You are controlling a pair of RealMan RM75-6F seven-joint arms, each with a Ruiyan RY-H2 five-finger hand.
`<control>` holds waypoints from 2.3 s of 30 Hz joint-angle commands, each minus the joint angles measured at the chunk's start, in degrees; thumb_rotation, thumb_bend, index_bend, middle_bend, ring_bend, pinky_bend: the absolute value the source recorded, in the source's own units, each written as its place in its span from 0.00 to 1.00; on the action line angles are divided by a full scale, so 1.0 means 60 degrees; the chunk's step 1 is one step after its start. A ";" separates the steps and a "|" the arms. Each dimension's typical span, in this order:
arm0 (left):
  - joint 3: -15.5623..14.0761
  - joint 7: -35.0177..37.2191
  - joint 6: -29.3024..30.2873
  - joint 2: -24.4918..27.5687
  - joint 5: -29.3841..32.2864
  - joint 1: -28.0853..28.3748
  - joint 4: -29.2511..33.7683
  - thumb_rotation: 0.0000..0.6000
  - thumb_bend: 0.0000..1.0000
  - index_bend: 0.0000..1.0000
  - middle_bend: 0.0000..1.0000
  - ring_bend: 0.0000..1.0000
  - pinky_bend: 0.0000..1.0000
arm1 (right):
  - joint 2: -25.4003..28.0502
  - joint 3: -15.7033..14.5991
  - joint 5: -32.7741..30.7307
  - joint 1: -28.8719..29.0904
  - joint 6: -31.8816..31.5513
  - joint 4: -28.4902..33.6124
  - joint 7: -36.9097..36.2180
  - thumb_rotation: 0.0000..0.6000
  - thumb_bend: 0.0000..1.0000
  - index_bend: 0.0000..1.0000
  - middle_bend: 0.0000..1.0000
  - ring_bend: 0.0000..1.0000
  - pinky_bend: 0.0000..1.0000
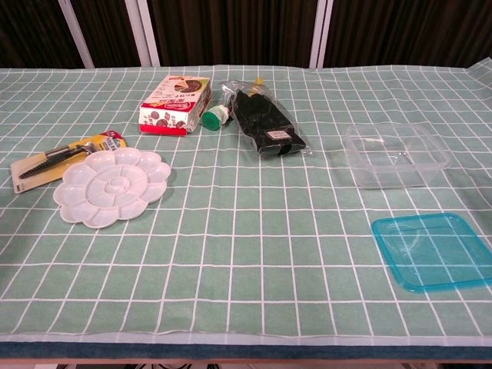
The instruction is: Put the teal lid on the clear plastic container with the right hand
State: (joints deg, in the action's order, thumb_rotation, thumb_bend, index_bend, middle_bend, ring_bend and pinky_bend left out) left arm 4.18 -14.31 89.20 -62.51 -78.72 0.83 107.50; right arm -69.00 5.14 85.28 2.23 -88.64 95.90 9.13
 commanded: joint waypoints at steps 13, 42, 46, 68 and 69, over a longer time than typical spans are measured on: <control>-0.0012 -0.0133 0.0020 -0.0066 0.0049 -0.0012 -0.0001 1.00 0.77 0.05 0.00 0.00 0.00 | 0.0276 -0.0163 0.0158 0.0051 0.0228 0.0087 -0.0127 1.00 0.25 0.00 0.00 0.00 0.00; 0.0039 -0.0124 -0.0269 -0.0040 0.0445 0.0088 0.0083 1.00 0.77 0.05 0.00 0.00 0.00 | 0.2259 -0.0589 -0.1164 0.2191 0.4899 0.2232 0.0529 1.00 0.20 0.00 0.00 0.00 0.00; 0.0019 -0.0125 -0.0292 -0.0040 0.0447 0.0094 0.0106 1.00 0.77 0.05 0.00 0.00 0.00 | 0.2103 -0.0396 -0.2050 0.2644 0.5493 0.2673 0.0860 1.00 0.20 0.00 0.00 0.00 0.00; 0.0045 -0.0067 -0.0356 0.0012 0.0590 0.0131 0.0119 1.00 0.77 0.05 0.00 0.00 0.00 | 0.0258 -0.0589 -0.4200 0.4048 0.5844 0.2634 0.3522 1.00 0.20 0.00 0.08 0.00 0.00; 0.0045 -0.0070 -0.0355 0.0011 0.0594 0.0132 0.0119 1.00 0.77 0.05 0.00 0.00 0.00 | 0.0209 -0.0604 -0.4249 0.4098 0.5836 0.2616 0.3587 1.00 0.20 0.00 0.10 0.00 0.00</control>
State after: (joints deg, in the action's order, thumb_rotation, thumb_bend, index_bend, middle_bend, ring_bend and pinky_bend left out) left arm 4.45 -14.72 87.06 -62.45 -75.16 1.62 108.21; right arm -67.44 1.68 60.06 26.51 -53.58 111.71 30.30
